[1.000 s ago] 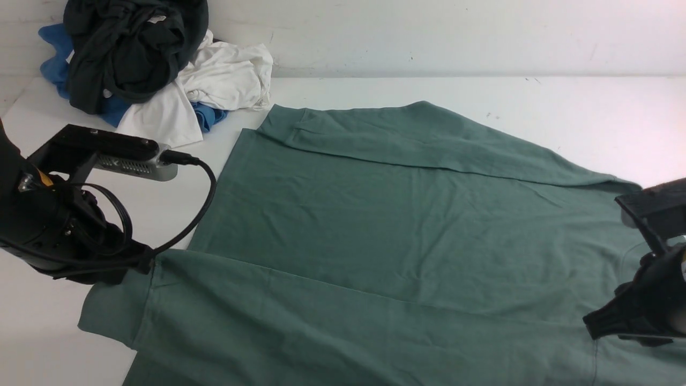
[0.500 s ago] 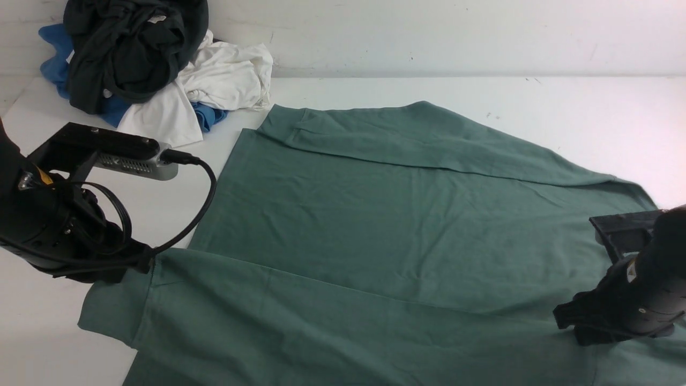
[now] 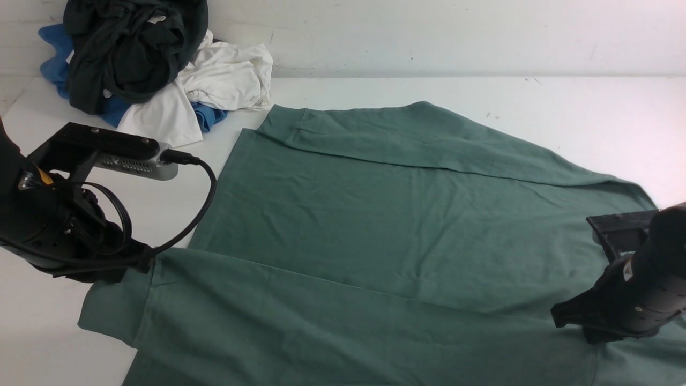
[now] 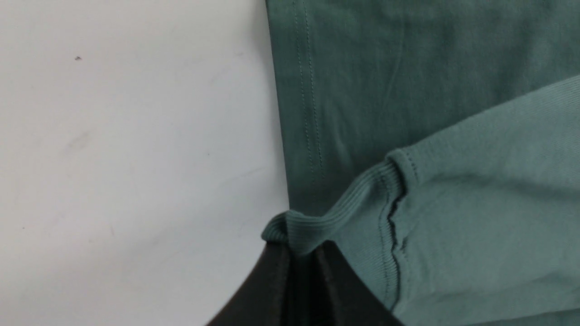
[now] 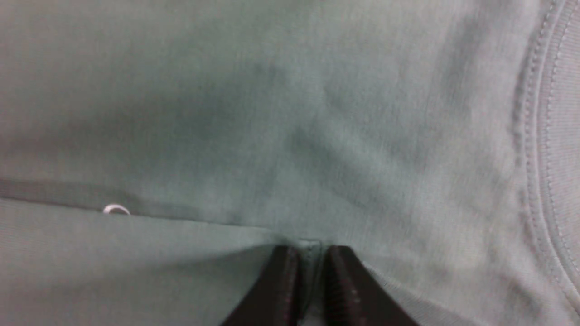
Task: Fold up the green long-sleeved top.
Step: Use the left arm to drag and place the cuff at the centered position on the left edge of the fabric
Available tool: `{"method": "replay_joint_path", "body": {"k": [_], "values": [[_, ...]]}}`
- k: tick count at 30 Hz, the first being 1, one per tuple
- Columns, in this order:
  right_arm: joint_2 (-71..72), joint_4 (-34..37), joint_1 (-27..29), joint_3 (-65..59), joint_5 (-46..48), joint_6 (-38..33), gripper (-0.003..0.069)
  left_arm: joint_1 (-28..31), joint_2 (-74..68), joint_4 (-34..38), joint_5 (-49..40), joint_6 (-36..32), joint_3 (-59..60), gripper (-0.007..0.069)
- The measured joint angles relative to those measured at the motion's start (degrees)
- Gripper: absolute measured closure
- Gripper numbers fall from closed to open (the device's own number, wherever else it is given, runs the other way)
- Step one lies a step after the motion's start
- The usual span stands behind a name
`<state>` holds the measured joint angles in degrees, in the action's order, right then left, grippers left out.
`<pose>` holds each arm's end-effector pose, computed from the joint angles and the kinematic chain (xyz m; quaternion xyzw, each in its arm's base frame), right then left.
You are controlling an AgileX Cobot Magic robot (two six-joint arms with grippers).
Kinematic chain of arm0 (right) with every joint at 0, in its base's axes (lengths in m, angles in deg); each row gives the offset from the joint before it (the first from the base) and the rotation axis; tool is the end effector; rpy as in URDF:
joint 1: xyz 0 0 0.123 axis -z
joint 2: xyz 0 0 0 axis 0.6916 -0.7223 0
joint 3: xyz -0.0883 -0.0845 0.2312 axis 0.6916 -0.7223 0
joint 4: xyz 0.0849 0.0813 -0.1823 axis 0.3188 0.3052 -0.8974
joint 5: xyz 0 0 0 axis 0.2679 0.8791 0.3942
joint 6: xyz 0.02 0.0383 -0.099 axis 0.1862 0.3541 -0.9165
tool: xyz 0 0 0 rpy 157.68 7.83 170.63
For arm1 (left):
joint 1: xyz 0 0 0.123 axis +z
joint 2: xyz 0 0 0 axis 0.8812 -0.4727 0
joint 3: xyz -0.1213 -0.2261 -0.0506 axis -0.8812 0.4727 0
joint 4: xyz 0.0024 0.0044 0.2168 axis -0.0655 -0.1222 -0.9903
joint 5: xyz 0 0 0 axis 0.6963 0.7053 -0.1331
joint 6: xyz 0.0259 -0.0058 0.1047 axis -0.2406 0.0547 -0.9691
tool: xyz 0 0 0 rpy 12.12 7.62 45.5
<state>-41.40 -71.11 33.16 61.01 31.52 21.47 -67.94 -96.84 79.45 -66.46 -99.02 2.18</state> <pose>0.2425 0.0358 0.1380 -0.0426 0.9966 -0.0354 0.0610 0.2299 -0.0334 0.2443 0.1080 0.9765 -0.0395 0.1822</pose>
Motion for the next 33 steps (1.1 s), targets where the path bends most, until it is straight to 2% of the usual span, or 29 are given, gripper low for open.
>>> {"method": "replay_joint_path", "body": {"k": [2,4,15,23,33], "values": [[0.5,0.0,0.0,0.0,1.0,0.0,0.0642,0.0,0.0,0.2,0.1,0.0,-0.1,0.0592],[1.6,-0.1,0.0,0.0,3.2,0.0,0.0657,0.0,0.0,0.9,0.1,-0.3,-0.6,0.0592],[14.7,-2.8,0.0,0.0,12.6,0.0,0.0657,-0.2,-2.8,3.5,0.1,-2.4,-11.8,0.0592],[16.4,-4.3,0.0,-0.1,14.3,0.0,0.0657,-5.6,-19.3,3.5,0.0,-5.3,-27.9,0.0592],[13.6,-9.6,0.0,-0.1,12.6,6.0,0.0657,-5.7,-36.6,-1.1,-2.4,-3.6,-43.5,0.0592]]}}
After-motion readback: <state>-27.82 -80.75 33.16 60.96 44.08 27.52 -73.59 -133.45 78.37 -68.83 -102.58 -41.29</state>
